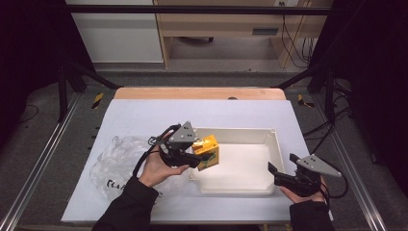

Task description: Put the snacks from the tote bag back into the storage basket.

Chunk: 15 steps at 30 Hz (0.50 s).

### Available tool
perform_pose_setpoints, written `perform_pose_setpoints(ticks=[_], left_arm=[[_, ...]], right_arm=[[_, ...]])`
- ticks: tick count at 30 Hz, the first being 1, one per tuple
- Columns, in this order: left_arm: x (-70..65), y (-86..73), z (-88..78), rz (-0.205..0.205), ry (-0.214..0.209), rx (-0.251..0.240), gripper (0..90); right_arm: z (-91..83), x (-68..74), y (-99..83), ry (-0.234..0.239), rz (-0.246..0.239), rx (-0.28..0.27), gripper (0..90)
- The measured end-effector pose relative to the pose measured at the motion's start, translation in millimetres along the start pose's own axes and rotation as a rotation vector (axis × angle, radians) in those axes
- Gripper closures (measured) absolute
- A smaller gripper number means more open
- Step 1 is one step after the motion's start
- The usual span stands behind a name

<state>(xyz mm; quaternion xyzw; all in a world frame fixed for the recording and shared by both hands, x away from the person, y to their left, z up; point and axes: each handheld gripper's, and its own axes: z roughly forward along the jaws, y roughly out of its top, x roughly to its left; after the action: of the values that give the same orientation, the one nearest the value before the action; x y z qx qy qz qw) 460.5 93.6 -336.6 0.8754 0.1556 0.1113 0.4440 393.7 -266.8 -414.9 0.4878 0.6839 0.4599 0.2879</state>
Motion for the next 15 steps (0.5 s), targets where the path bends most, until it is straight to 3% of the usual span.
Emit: perform_pose_setpoints(ticks=[15], left_arm=[[-1.5, -12.6, 24.9, 0.053, -0.048, 0.063, 50.4]], right_arm=[[1.1, 0.0, -0.5, 0.001, -0.007, 0.003, 14.9]])
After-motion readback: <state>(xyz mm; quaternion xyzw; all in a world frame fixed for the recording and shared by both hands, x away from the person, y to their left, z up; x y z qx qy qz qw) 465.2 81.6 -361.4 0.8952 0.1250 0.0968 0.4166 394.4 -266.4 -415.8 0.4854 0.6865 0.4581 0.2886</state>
